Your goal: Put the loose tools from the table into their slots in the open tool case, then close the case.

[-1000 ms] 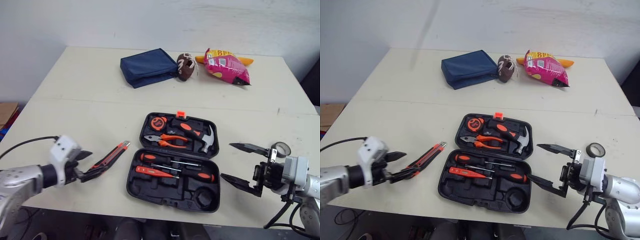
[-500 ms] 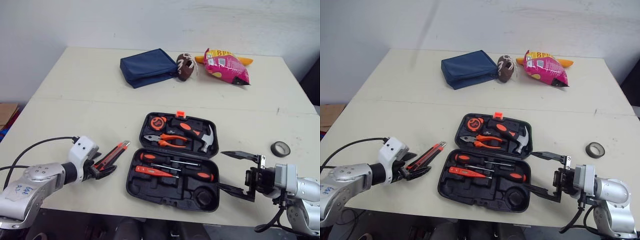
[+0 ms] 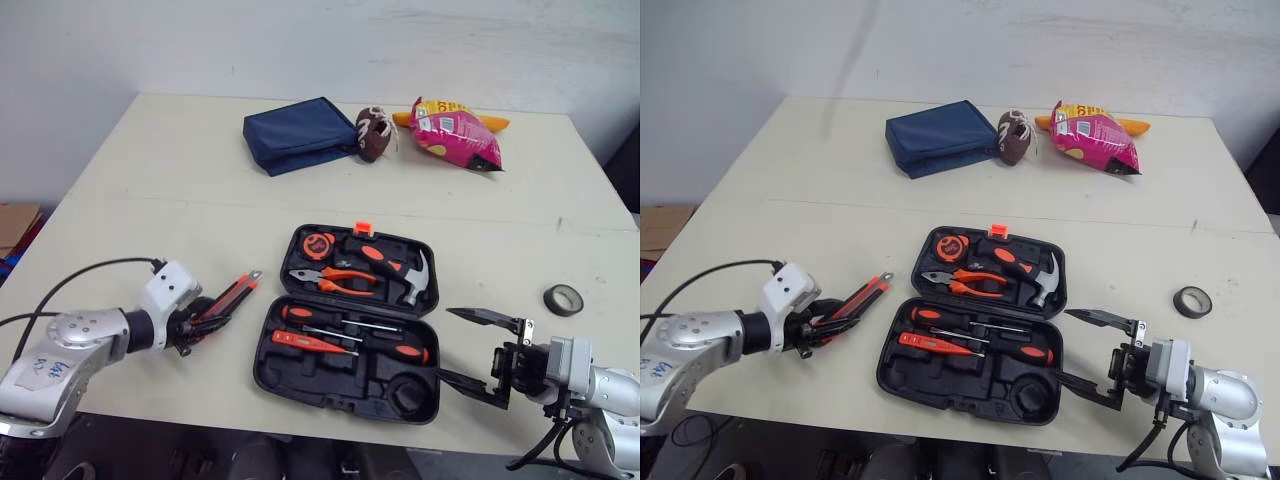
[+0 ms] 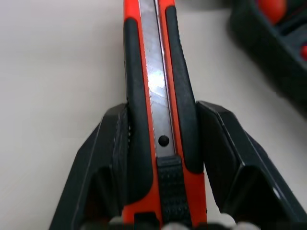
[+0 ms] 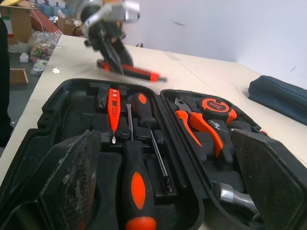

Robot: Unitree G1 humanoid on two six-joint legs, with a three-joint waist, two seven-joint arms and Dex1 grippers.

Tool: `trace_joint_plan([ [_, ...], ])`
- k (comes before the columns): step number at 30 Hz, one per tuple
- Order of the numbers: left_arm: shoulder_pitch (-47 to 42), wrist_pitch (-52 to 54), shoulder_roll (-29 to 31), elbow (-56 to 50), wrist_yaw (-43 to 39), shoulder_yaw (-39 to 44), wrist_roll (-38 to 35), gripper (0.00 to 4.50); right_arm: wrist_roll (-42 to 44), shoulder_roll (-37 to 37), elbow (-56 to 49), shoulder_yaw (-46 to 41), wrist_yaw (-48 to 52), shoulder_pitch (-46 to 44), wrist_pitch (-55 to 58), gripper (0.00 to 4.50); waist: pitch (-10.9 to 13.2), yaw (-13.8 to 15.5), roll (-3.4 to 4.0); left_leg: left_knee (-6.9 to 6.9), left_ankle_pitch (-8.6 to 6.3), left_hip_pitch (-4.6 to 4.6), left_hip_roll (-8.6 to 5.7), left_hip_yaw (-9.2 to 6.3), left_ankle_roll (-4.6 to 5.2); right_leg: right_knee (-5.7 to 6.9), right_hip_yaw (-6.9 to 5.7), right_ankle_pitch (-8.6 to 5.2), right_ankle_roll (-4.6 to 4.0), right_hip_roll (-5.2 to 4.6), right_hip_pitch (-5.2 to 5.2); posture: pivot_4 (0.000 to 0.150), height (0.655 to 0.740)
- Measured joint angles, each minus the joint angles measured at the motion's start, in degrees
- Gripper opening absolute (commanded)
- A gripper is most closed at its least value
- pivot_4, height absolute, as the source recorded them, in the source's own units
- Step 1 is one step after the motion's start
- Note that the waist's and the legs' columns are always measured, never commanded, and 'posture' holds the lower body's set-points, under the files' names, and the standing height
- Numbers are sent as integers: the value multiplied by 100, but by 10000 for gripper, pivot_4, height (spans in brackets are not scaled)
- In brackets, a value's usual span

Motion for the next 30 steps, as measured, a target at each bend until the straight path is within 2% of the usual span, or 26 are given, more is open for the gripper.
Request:
trace_joint_plan([
  [3, -288, -478, 140, -75, -664, -80, -47, 14954, 19, -53, 7, -52, -2, 7, 9, 45000, -1, -5, 6, -2, -1, 2, 0, 5, 1, -2, 3, 0, 0, 1, 1, 1500, 7400],
  [6, -870, -505, 384, -279, -1624, -830, -170, 14954, 27, -196, -151, -57, -57, 16, 152, 45000, 2, 0, 8, -2, 0, -1, 0, 4, -1, -2, 3, 0, 0, 4, 0, 1500, 7400],
  [10, -1758, -88, 151, -443, -2073, -1796, -271, 14953, 24, -208, -314, -30, -228, -27, 329, 45000, 3, 1, 8, 6, 2, -2, 1, 3, -4, 3, 5, 0, 2, 11, -1, 1500, 7400],
  [15, -2580, 348, -251, -520, -2186, -3261, 410, 14953, 16, -217, -420, 28, -348, 16, 505, 45000, 3, -3, 7, 13, 3, -3, 0, 4, -4, 9, 12, 0, 6, 13, -1, 1500, 7400],
  [22, -3010, 529, -430, -484, -2131, -3859, 1073, 14953, 9, -240, -385, 22, -322, 226, 494, 45000, 4, 8, 7, 22, 9, -2, 1, 3, -6, 22, 13, -2, 7, 14, -2, 1500, 7400],
  [30, -3369, 834, -772, -380, -2255, -4413, 1324, 14953, 14, -233, 63, -119, 41, 519, 55, 45000, 5, -1, 6, 34, 9, -1, 0, 5, 0, 32, 16, -1, 8, 13, 0, 1500, 7400],
])
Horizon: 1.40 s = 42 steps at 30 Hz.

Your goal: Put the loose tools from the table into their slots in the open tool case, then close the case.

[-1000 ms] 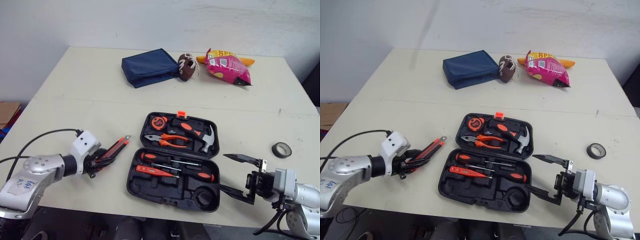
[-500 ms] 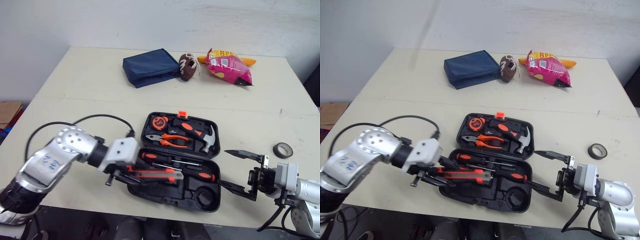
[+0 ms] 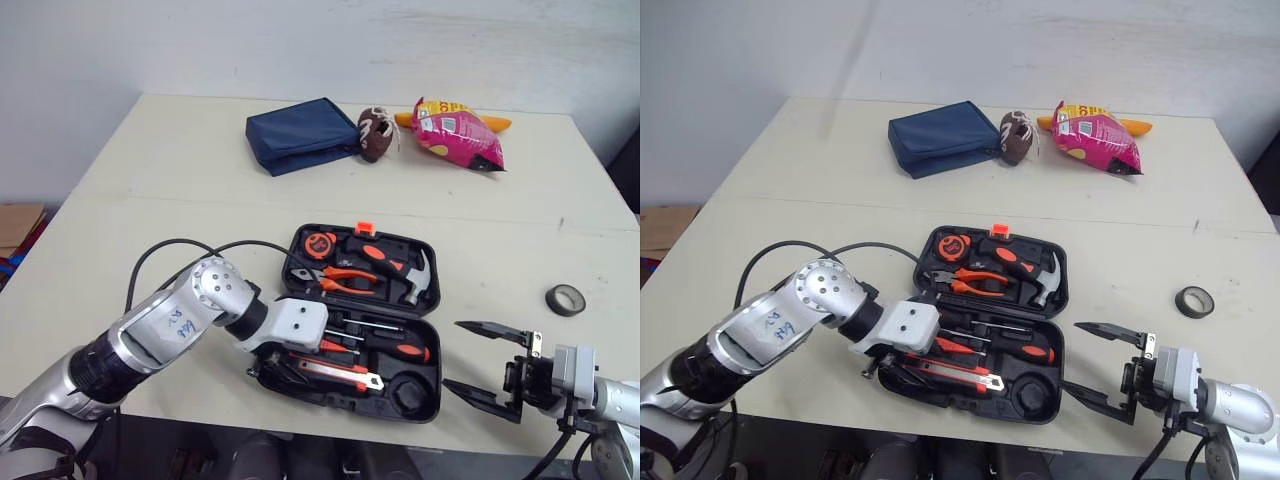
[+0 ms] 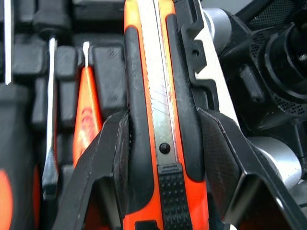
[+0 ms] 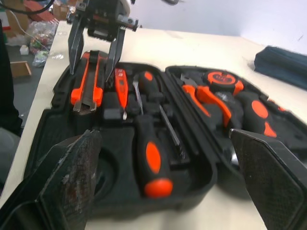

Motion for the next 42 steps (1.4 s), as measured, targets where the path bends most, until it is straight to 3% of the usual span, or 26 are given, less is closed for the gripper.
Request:
trace_joint_plan([
  [11, -128, 54, -221, 238, 31, -161, 308, 14952, 106, 106, 693, -119, 542, 249, -693, 45000, 0, 18, 1, 2, 5, 3, -1, -1, 1, 4, 0, 0, 0, -4, 3, 1500, 7400],
  [22, -10, -226, -297, 321, -8, -38, 300, 14952, 124, 116, 547, -119, 447, 276, -754, 45000, 0, 19, 2, 13, 3, 2, -1, -2, 4, 7, 0, 0, 0, -6, 7, 1500, 7400],
  [28, 107, -575, -409, 335, -112, 99, 193, 42161, 90, 69, 288, -117, 229, 241, -547, 45000, 0, 13, 2, 33, 1, -3, 2, -3, 7, 14, -2, 0, 0, -5, 6, 1500, 7400],
  [29, 112, -582, -398, 337, -126, 126, 187, 44224, 86, 68, 255, -116, 208, 247, -519, 45000, 0, 12, 2, 33, 1, -2, 3, -3, 7, 14, -2, 0, 0, -4, 6, 1500, 7400],
  [35, 262, -746, -526, 345, -96, 339, 104, 44224, 39, 32, 49, -108, -2, 243, -288, 45000, 0, 10, 3, 33, 1, -4, 3, -4, 7, 15, -2, -1, 0, -4, 5, 1500, 7400],
  [39, 401, -1079, -671, 375, -188, 898, -346, 44224, 7, 23, -115, -91, -140, 235, -142, 45000, 1, 5, 4, 35, 1, -5, 4, -4, 7, 16, -3, -1, 1, -3, 4, 1500, 7400],
  [42, 511, -1713, -845, 546, -298, 1617, -755, 34824, -39, -5, -410, -55, -355, 223, 81, 45000, 1, -2, 6, 37, 1, -3, 4, -4, 6, 19, -3, -1, 1, -3, 4, 1500, 7400],
])
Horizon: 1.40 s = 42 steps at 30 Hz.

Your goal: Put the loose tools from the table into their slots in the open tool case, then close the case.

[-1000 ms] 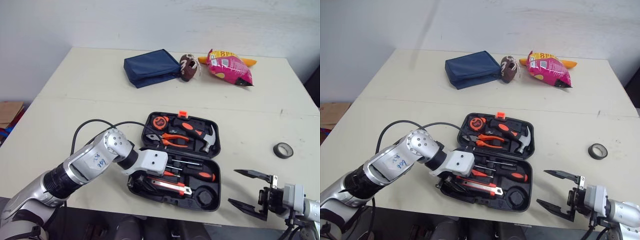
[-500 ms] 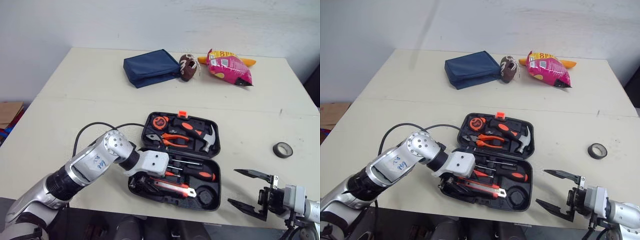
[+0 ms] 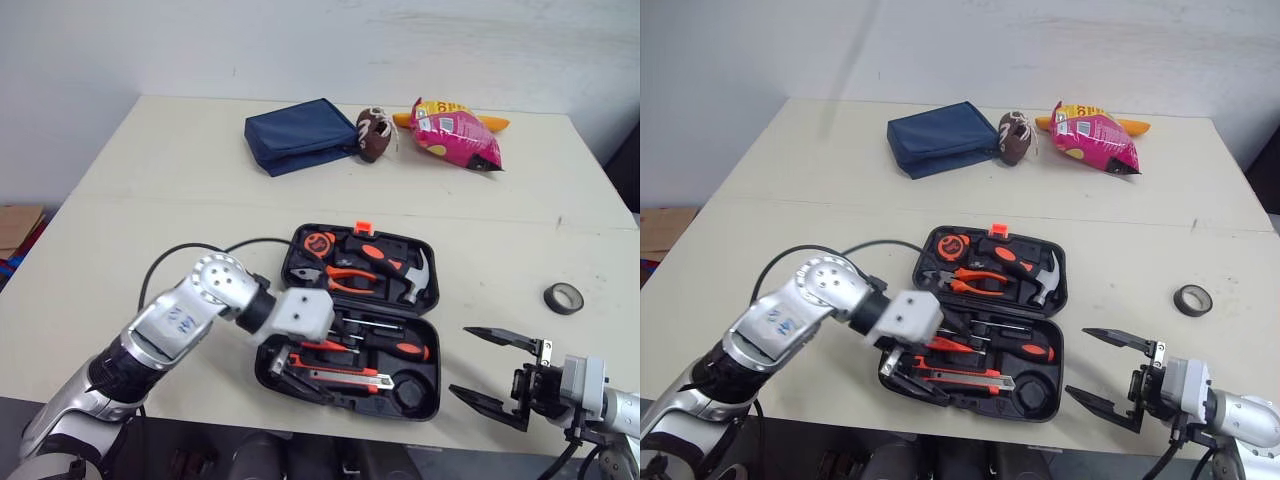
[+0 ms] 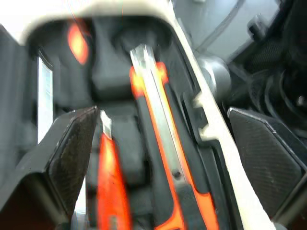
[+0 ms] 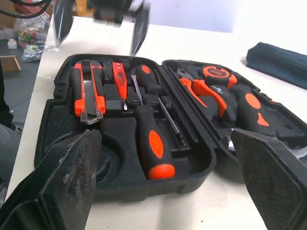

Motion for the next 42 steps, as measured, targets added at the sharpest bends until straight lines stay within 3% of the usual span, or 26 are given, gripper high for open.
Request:
trace_joint_plan([
  [4, 315, -188, -225, 88, -8, 234, -341, 16101, -55, -26, -354, 21, -248, -55, 267, 45000, 1, 10, -1, 2, -2, -2, -1, -1, -1, 0, -1, -2, 5, 0, 0, 1500, 7400],
  [7, 572, -660, -203, 299, -55, 82, -80, 1285, -80, -55, -503, 23, -377, -76, 424, 45000, 1, 11, -2, 2, -3, -2, -1, 0, -2, -2, 0, -3, 5, 1, 0, 1500, 7400],
  [18, 844, -1453, -467, 920, 317, -550, 993, 558, -110, -134, -687, 27, -578, -218, 806, 45000, 1, 0, -2, 2, -7, -4, 0, 0, 3, -4, 2, -1, 9, 2, -2, 1500, 7400],
  [31, 973, -1796, -311, 909, 161, -734, 1148, 558, -125, -164, -635, 20, -569, -255, 870, 45000, 1, 1, -2, -1, -8, -3, 0, 1, 5, -7, 1, -1, 9, 0, 0, 1500, 7400],
  [42, 982, -1735, 220, 793, 143, -722, 1229, 558, -179, -135, -348, 15, -506, -233, 629, 45000, -2, -33, 0, -17, -10, 5, 2, 1, 9, -10, 2, -1, 9, 2, 3, 1500, 7400],
])
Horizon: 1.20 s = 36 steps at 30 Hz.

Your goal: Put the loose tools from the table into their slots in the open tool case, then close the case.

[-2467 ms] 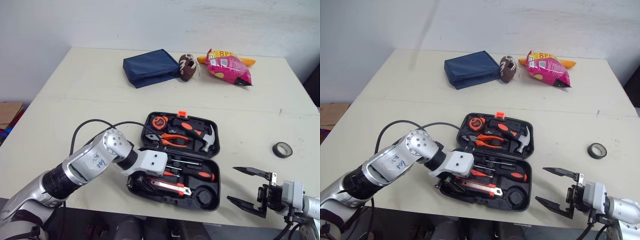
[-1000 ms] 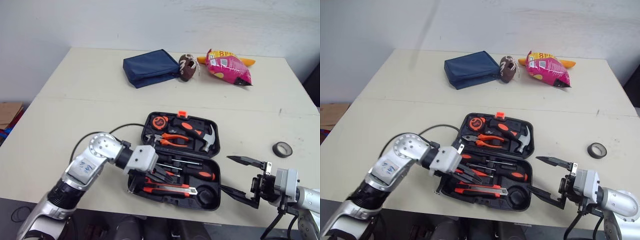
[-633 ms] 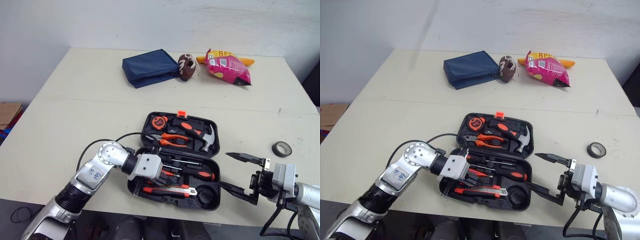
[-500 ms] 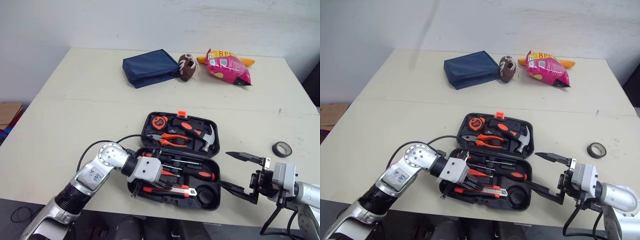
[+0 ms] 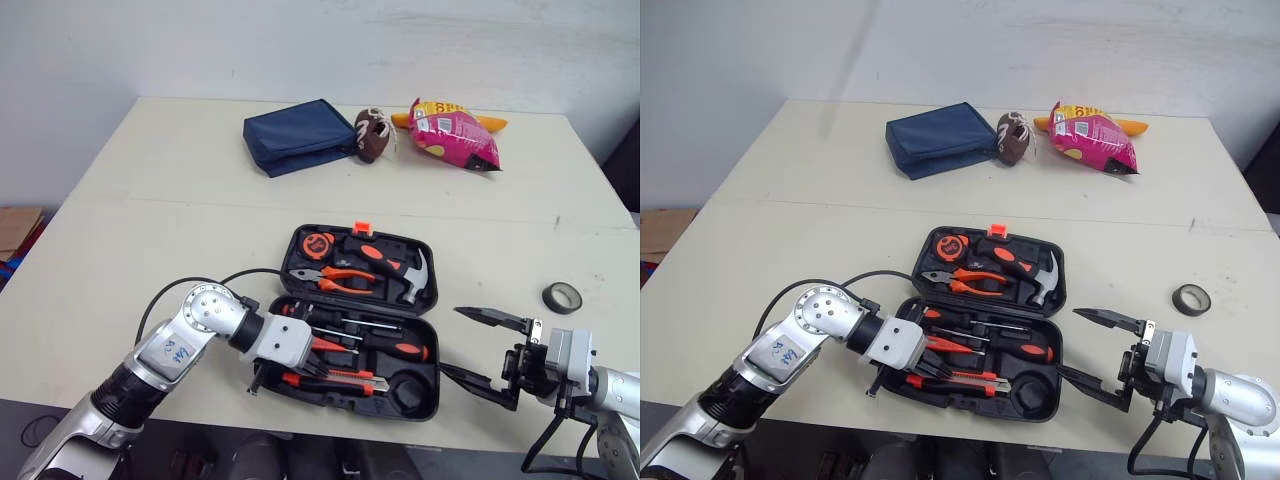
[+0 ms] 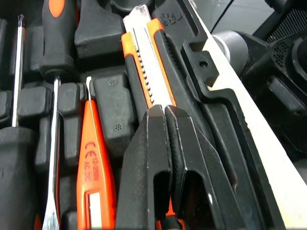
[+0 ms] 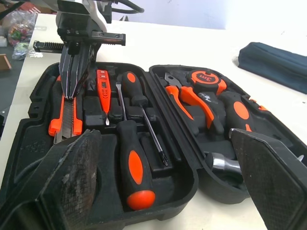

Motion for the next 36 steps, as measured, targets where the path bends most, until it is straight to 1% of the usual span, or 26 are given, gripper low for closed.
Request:
trace_joint_plan([
  [7, 33, -154, -63, -1, 12, 71, -8, 558, -66, 16, 110, 1, -42, -4, -29, 45000, 0, -7, 1, -29, 5, 5, -2, 0, -1, -5, 0, 0, -1, 1, -3, 1500, 7400],
  [10, 32, -27, -484, 41, 134, 131, -240, 558, -81, 16, 44, 22, -145, -34, 11, 45000, 4, 22, -2, -26, 8, -5, -5, 0, -2, -8, -1, 1, 0, -2, -10, 1500, 7400],
  [11, 28, 43, -541, 2, 145, 186, -352, 558, -87, 16, -9, 24, -172, -38, 19, 45000, 6, 23, -6, -26, 9, -6, -5, 0, -5, -10, -1, 1, 1, -1, -10, 1500, 7400],
  [16, -48, 221, -433, -134, 47, 365, -526, 558, -92, 14, -242, 24, -312, 14, 169, 45000, 5, 27, -4, -36, 10, -4, -5, 0, -11, -20, -1, 0, 1, 0, -10, 1500, 7400],
  [21, -20, 265, -484, -89, 15, 126, -421, 558, -90, 4, -517, 23, -437, 39, 361, 45000, 6, 32, -4, -36, 9, -6, -6, 1, -10, -27, -1, 0, 1, -1, -9, 1500, 7400],
  [25, -6, 257, -669, 130, 7, -35, -408, 558, -90, -18, -614, 23, -506, 39, 489, 45000, 6, 34, -4, -36, 9, -6, -5, 1, -10, -28, -1, 1, 1, 0, -9, 1500, 7400],
  [36, 8, 41, -652, 225, -45, -159, -270, 558, -90, -55, -644, 19, -539, 15, 636, 45000, 4, 32, -4, -47, 9, -3, -5, 1, -10, -38, -1, 0, 1, 1, -7, 1500, 7400],
])
